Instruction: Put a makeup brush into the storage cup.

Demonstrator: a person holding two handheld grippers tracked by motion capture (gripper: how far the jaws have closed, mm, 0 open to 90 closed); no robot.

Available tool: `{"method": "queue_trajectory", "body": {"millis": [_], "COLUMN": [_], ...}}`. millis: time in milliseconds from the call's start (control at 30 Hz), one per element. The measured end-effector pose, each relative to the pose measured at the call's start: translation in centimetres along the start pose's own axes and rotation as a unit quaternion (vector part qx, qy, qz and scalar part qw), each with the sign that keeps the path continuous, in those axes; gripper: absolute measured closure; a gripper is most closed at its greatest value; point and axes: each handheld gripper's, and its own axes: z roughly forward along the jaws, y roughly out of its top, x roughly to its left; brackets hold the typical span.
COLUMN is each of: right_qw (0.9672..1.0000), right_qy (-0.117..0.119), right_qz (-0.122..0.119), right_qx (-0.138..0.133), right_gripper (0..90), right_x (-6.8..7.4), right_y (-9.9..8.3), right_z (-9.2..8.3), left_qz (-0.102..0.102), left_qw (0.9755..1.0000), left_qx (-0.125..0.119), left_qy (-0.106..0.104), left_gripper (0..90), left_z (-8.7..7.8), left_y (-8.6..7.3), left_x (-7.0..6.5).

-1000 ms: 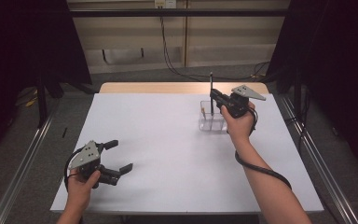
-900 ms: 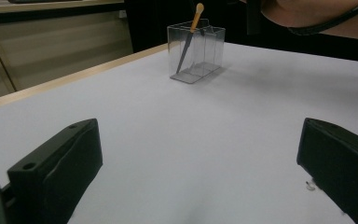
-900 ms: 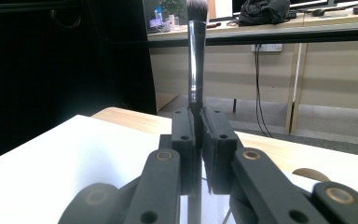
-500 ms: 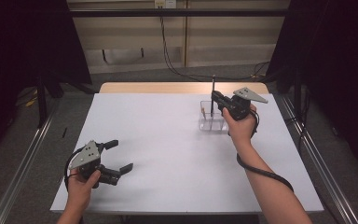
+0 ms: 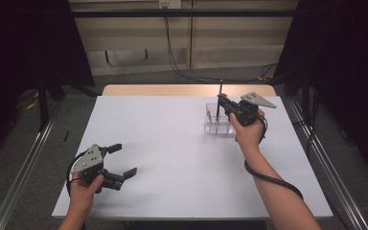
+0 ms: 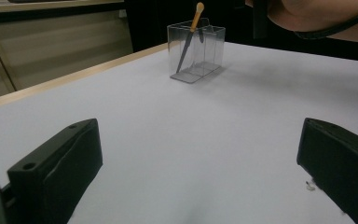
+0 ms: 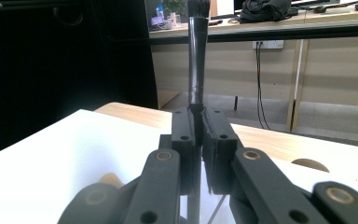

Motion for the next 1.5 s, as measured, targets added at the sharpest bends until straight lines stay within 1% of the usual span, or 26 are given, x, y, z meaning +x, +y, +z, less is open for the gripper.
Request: {"method": "queue_trajectory", "body": {"millis": [267, 467, 567, 633, 700, 800, 867, 1000, 1100, 1167, 1267, 1333, 1500], "right_qw": [1.0, 0.9999, 0.9999, 0.9997, 0.9997, 0.9996, 0.9995, 0.9983, 0.9977, 0.9973, 0.9972, 0.997, 0.9963], "right_qy": [0.003, 0.007, 0.011, 0.019, 0.019, 0.025, 0.031, 0.056, 0.065, 0.071, 0.073, 0.077, 0.084], "right_qz": [0.003, -0.002, -0.001, -0.002, -0.004, 0.004, 0.0, -0.002, 0.001, 0.005, 0.004, 0.005, -0.003], "right_qx": [0.004, 0.01, 0.013, 0.012, 0.013, 0.01, 0.009, 0.012, 0.016, 0.013, 0.009, 0.009, 0.019], "right_gripper": [84.2, 84.2, 82.4, 75.5, 69.4, 58.5, 51.4, 39.5, 33.5, 29.8, 25.2, 23.8, 18.5], "right_x": [0.0, 0.1, 0.1, 0.1, 0.1, 0.1, 0.0, 0.2, 0.2, 0.2, 0.1, 0.0, 0.0], "right_y": [-0.2, -0.2, -0.2, -0.2, -0.2, -0.2, -0.2, -0.1, -0.1, -0.2, -0.2, -0.3, -0.5], "right_z": [-0.1, -0.1, -0.1, -0.2, -0.3, -0.5, -0.7, -1.0, -1.2, -1.4, -1.7, -1.8, -2.1], "left_qz": [-0.001, 0.002, 0.0, 0.001, 0.001, 0.001, 0.001, 0.001, 0.002, 0.002, 0.002, 0.002, 0.003], "left_qw": [1.0, 1.0, 1.0, 1.0, 1.0, 1.0, 1.0, 1.0, 1.0, 1.0, 1.0, 1.0, 1.0], "left_qx": [-0.002, 0.0, -0.002, 0.0, 0.0, -0.002, -0.002, -0.002, 0.0, 0.001, 0.001, -0.001, 0.001], "left_qy": [0.0, -0.002, -0.002, -0.001, -0.001, -0.002, -0.002, -0.001, 0.0, -0.001, -0.001, 0.001, 0.001], "left_gripper": [0.0, 0.0, 0.0, 0.0, 0.0, 0.0, 0.0, 0.0, 0.0, 0.0, 0.0, 0.0, 0.0], "left_z": [0.0, 0.0, 0.0, 0.0, 0.0, 0.1, 0.1, 0.1, 0.1, 0.1, 0.1, 0.1, 0.0], "left_y": [0.0, 0.0, 0.0, 0.0, 0.0, 0.0, 0.0, 0.0, 0.1, 0.1, 0.1, 0.1, 0.1], "left_x": [0.0, 0.0, -0.1, -0.1, -0.1, -0.1, -0.1, -0.1, -0.1, -0.1, -0.1, -0.1, -0.1]}}
